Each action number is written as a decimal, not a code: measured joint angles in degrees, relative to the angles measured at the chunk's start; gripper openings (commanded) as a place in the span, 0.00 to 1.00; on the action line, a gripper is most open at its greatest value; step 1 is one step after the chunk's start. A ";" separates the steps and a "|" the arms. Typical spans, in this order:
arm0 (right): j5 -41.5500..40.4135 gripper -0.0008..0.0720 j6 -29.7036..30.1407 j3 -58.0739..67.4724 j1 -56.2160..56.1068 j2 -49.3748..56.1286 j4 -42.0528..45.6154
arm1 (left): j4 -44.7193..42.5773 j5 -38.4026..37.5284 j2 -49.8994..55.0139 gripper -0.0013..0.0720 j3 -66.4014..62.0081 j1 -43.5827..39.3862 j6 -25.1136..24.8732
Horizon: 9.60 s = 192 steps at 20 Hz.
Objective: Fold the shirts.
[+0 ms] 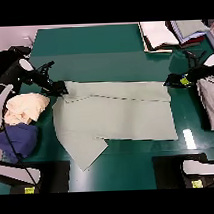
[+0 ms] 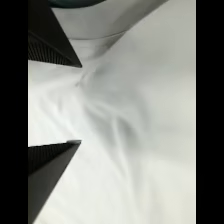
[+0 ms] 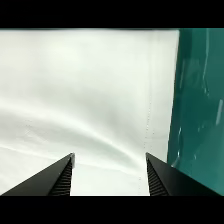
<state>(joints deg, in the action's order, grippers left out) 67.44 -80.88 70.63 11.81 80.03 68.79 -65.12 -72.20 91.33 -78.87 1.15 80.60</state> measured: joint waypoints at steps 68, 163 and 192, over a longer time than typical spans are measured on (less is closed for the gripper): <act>10.82 0.03 2.29 -21.79 6.34 -25.49 7.69 | -4.42 6.69 -34.60 0.06 25.73 -6.71 1.05; -14.16 0.52 5.22 6.69 -30.12 23.67 -35.17 | -9.03 10.08 -13.70 0.06 -22.12 -8.63 2.91; -6.97 0.03 6.49 14.16 26.67 -1.53 -12.09 | -4.94 9.05 -13.66 0.06 -22.14 -22.84 2.84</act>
<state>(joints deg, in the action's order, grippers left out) 60.47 -74.39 84.79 38.48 78.50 56.71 -70.06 -63.16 77.67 -101.01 -21.69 83.44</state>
